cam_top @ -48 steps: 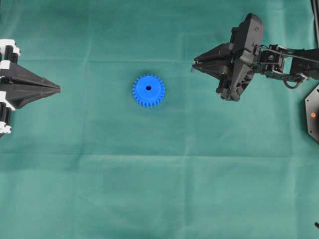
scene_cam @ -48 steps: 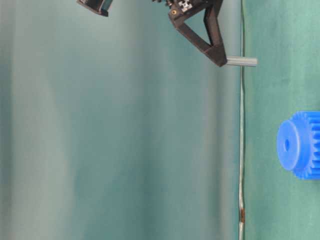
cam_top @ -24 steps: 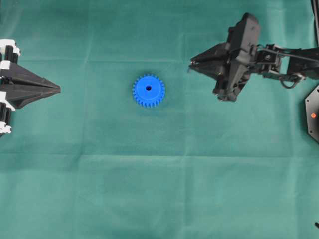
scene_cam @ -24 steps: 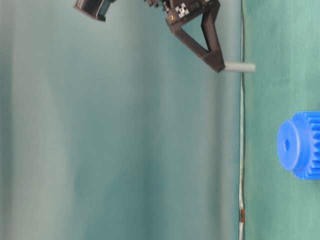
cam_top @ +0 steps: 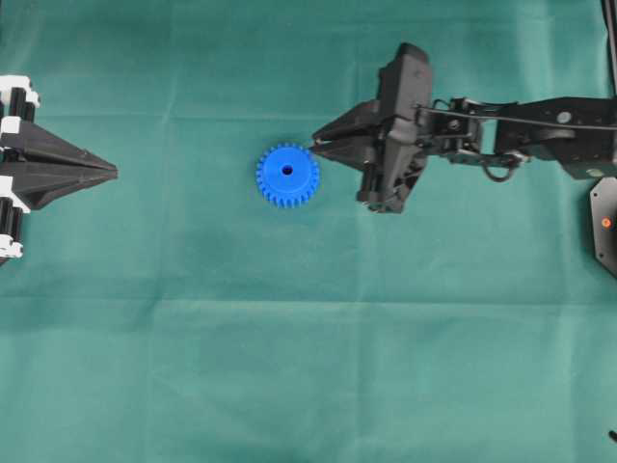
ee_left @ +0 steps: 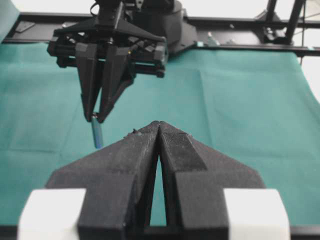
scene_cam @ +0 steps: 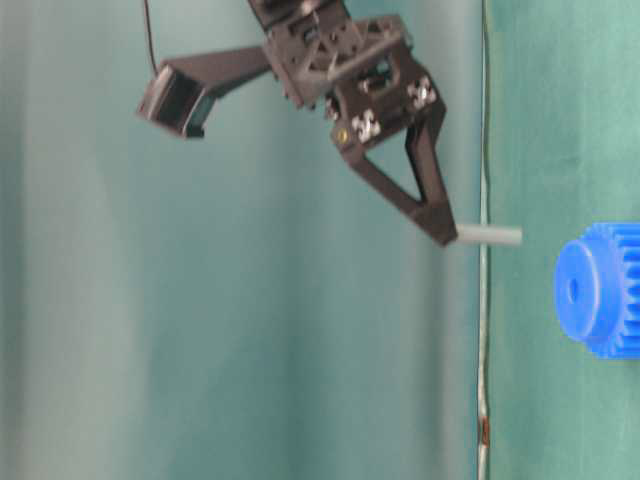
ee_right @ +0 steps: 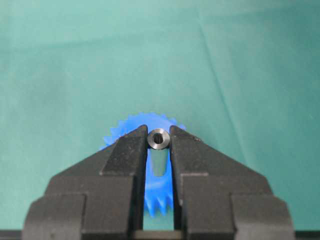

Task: Insert the shaft placed at a random location into the center hole of the medium gear at another random location.
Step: 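Lift the shaft and carry it left over the blue gear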

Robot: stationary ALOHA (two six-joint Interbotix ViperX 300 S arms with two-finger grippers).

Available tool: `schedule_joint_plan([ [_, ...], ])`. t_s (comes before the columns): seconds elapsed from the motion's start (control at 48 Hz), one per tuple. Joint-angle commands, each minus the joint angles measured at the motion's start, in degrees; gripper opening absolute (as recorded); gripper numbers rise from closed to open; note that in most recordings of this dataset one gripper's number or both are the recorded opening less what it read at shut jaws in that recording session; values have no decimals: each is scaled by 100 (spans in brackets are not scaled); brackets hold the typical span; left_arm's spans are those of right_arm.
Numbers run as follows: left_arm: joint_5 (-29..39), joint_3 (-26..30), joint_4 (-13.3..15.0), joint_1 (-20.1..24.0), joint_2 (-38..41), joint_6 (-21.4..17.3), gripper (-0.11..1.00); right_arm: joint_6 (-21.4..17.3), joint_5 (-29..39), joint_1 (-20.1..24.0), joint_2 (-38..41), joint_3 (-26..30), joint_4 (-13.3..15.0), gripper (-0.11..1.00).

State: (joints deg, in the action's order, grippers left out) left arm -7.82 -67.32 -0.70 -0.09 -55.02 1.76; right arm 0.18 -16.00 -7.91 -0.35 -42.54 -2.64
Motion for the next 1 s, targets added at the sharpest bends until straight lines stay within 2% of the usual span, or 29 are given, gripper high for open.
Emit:
schedule_joint_plan([
  [0.0, 0, 114, -9, 18, 44, 0, 0, -9, 35, 44, 35, 316, 9, 13],
  [0.271, 79, 114, -9, 18, 44, 0, 0, -18, 62, 70, 211, 536, 0, 13],
  [0.645, 79, 123, -9, 18, 44, 0, 0, -44, 9, 88, 387, 571, -35, 13],
  [0.979, 88, 114, -9, 18, 44, 0, 0, -53, -211, 105, 782, 571, -211, 13],
])
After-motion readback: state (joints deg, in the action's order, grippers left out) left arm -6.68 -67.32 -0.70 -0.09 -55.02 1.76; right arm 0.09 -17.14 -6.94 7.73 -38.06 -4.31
